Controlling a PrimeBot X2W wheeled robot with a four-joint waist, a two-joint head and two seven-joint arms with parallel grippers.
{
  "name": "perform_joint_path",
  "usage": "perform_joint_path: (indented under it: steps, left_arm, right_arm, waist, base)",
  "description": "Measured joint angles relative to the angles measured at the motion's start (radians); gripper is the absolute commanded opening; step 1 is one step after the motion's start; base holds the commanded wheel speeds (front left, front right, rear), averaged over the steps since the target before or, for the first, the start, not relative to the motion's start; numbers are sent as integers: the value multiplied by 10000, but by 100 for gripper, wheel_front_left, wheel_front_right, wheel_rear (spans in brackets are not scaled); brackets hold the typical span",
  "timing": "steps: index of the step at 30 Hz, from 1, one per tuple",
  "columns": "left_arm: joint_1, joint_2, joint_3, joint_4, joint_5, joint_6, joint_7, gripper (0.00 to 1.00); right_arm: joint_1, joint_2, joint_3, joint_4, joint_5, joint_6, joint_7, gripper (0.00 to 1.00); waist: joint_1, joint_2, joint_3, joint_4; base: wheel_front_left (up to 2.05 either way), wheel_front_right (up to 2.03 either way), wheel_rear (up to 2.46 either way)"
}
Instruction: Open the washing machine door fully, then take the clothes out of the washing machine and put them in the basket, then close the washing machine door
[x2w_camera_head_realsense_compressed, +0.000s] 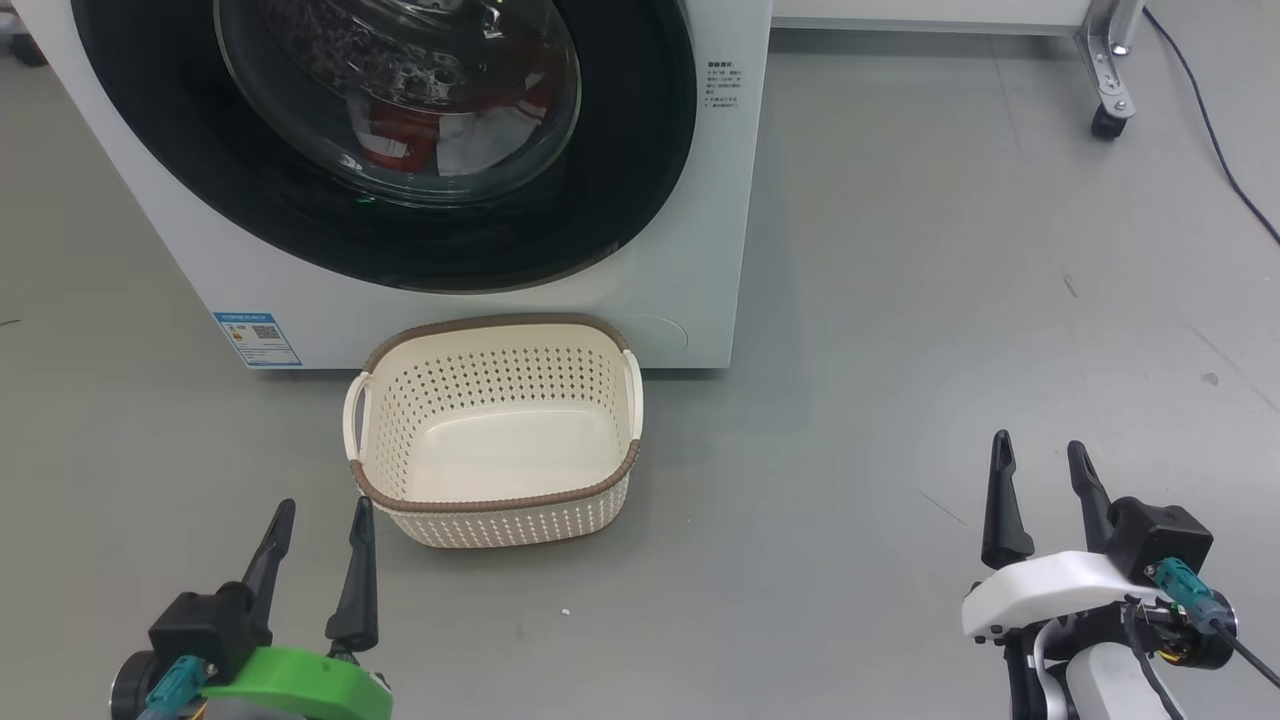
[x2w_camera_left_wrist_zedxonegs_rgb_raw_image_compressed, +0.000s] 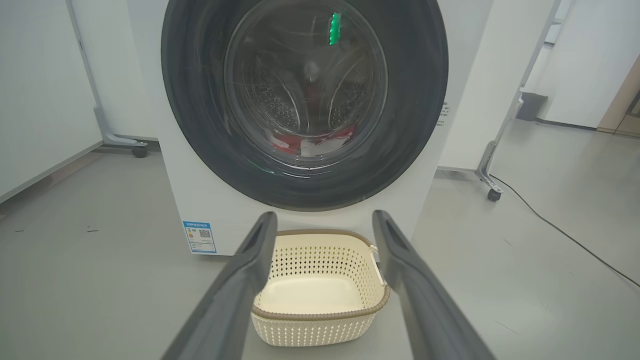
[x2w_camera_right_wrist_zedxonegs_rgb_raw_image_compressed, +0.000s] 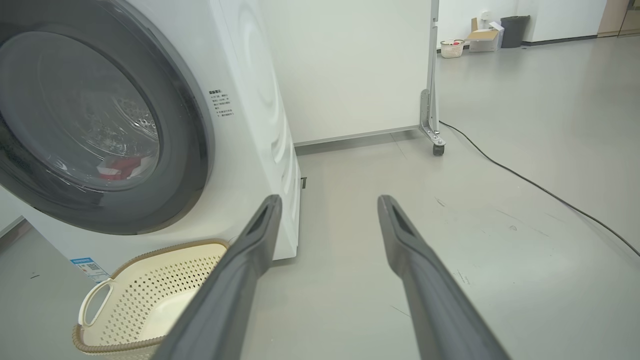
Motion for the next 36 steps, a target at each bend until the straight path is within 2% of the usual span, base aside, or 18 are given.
perform_joint_path:
  steps: [8,36]
  left_arm:
    - [0,-111,58,163,96,0,0,100]
    - [-3,-192,61,456,115,0,0,100]
  right_arm:
    - [-160,0,36,79,-313,-73,0,100]
    - [-185,-2,140,203,-357,-82,0,100]
  waist:
    - [0,0,23,-21]
    - [0,0,-9,97]
  base:
    - [0,0,0]
    - [0,0,0]
